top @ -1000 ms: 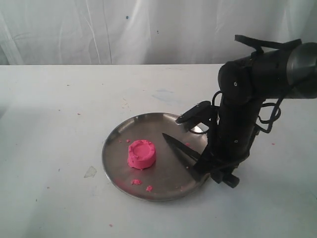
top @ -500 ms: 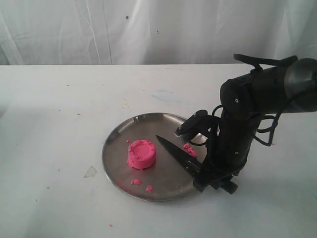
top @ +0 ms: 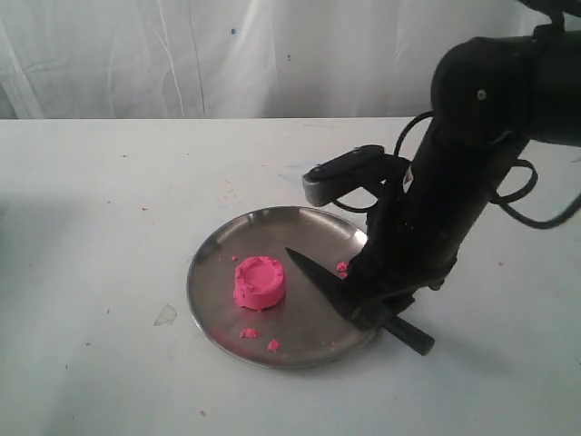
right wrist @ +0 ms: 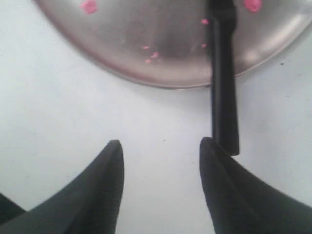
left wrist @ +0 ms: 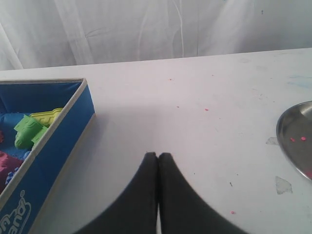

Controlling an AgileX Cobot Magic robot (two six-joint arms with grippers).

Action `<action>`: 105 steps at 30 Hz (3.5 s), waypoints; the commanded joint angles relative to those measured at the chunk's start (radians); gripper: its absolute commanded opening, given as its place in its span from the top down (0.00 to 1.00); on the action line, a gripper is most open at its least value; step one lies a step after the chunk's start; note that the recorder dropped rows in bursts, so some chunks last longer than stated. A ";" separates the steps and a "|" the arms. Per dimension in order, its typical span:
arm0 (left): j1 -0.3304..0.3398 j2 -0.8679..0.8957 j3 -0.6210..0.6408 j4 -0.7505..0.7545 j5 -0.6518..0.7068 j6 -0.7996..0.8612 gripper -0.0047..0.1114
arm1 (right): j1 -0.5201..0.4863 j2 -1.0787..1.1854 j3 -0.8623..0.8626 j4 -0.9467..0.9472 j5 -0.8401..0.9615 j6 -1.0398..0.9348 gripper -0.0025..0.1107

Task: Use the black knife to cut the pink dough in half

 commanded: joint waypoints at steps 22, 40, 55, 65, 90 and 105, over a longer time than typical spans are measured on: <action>0.001 -0.002 -0.007 -0.011 -0.002 -0.001 0.96 | 0.397 0.362 0.000 -0.826 0.188 0.538 0.58; 0.001 -0.002 -0.007 -0.011 -0.002 -0.001 0.96 | 0.397 0.468 0.002 -0.956 0.150 0.635 0.58; 0.001 -0.002 -0.007 -0.011 -0.002 -0.001 0.96 | 0.387 0.507 0.002 -0.978 0.152 0.675 0.82; 0.001 -0.002 -0.007 -0.011 -0.002 -0.001 0.96 | 0.387 0.507 0.002 -1.028 0.182 0.705 0.98; 0.001 0.203 -0.107 0.023 -1.184 -0.348 0.96 | -0.106 -0.164 0.002 0.006 0.070 0.035 0.98; -0.239 1.234 -0.291 0.716 -0.884 -0.393 0.96 | -0.106 -0.178 0.002 -0.035 -0.033 0.028 0.98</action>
